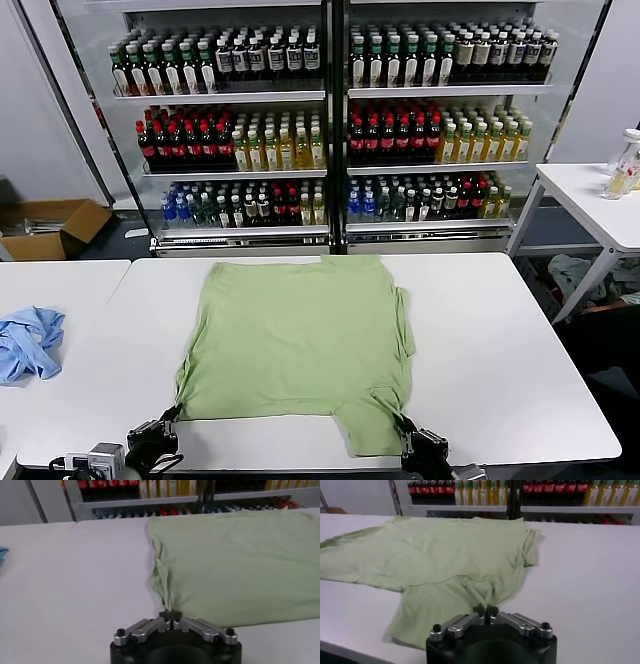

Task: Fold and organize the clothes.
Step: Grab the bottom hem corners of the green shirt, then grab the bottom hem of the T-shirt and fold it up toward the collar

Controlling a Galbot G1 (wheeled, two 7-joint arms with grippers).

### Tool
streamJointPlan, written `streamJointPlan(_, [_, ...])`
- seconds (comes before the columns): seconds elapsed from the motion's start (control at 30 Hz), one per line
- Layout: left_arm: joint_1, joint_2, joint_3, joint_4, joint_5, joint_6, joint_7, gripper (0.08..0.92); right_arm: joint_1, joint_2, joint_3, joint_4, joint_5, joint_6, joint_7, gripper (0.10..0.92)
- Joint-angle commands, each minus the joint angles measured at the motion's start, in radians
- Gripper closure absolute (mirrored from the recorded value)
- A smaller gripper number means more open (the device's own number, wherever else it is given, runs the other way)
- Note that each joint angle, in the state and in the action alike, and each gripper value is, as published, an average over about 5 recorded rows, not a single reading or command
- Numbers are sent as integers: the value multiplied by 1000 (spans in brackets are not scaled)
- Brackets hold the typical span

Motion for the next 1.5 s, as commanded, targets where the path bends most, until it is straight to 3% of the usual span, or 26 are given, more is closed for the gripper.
streamJointPlan(0.03, [14, 1, -3, -48, -5, -8, 1, 916, 12, -8, 29, 12, 37, 7, -13, 917])
streamJointPlan(0.33, [175, 28, -11, -189, -4, -13, -33, 916, -192, -65, 301, 178, 129, -32, -119, 917])
streamJointPlan(0.67, [388, 64, -4, -273, 79, -43, -91, 916, -447, -44, 384, 257, 13, -32, -223, 917])
streamJointPlan(0.9, [454, 75, -67, -351, 81, -43, -129, 916, -487, -47, 450, 337, 12, -37, -239, 917])
streamJointPlan(1.0, [405, 79, -103, -372, 56, -42, -132, 916, -436, -48, 470, 357, 54, -39, -220, 917])
streamJointPlan(1.1, [280, 87, -112, -339, 3, -43, -130, 916, -311, -43, 440, 333, 97, -51, -186, 917])
streamJointPlan(1.3, [-27, 72, -40, -161, -50, -73, -88, 916, -17, -24, 320, 165, 112, -75, -141, 917])
streamJointPlan(1.5, [-181, 44, -3, -3, -75, -107, -30, 916, 173, -4, 212, 45, 103, -84, -130, 917])
